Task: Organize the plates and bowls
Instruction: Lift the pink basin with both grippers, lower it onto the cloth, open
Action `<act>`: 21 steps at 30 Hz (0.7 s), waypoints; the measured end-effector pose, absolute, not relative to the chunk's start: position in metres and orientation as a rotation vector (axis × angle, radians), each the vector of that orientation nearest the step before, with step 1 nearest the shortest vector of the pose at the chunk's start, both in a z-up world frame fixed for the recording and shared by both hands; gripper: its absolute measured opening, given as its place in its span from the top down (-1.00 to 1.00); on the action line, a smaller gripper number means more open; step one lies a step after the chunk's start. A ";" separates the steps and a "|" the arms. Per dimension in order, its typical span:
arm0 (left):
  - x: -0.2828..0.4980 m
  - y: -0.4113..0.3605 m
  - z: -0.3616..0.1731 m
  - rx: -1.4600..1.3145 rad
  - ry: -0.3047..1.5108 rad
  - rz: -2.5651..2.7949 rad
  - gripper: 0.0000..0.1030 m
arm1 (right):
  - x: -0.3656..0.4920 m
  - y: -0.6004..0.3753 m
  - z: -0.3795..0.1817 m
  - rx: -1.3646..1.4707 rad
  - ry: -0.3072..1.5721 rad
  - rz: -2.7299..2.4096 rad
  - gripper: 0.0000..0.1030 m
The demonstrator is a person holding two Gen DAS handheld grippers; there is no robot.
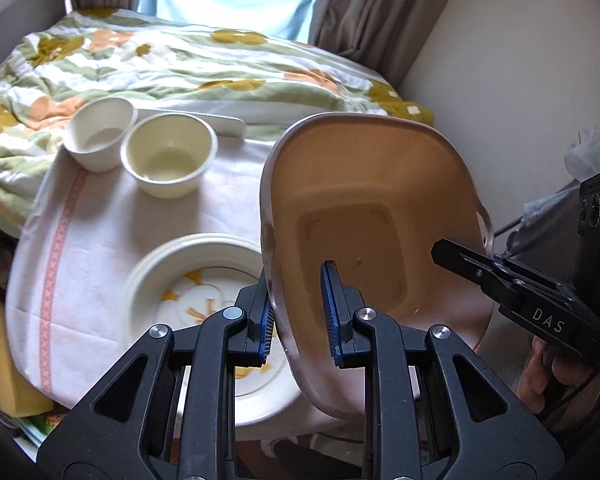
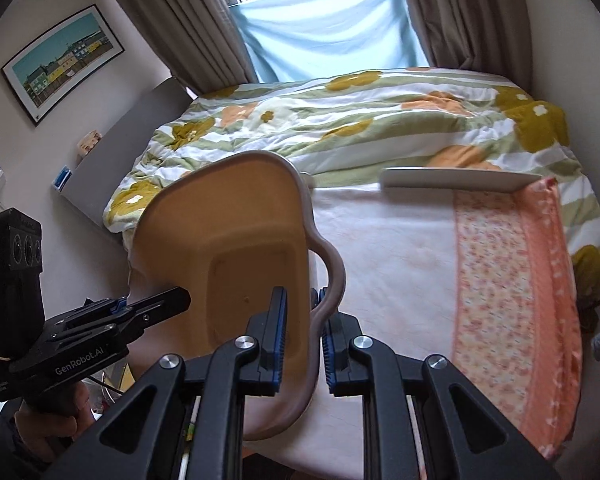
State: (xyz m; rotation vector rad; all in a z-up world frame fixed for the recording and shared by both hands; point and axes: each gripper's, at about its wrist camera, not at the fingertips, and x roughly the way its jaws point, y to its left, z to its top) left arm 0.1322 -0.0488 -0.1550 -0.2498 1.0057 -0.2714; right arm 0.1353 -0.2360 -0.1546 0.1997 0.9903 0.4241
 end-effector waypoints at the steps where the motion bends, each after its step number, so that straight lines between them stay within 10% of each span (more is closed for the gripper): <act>1: 0.133 -0.065 -0.161 -0.243 1.018 -0.289 0.63 | 0.132 -0.251 -0.158 0.205 0.996 0.402 0.71; 21: 0.166 -0.204 -0.276 -0.127 1.200 -0.366 0.63 | 0.138 -0.378 -0.265 0.241 1.113 0.252 0.71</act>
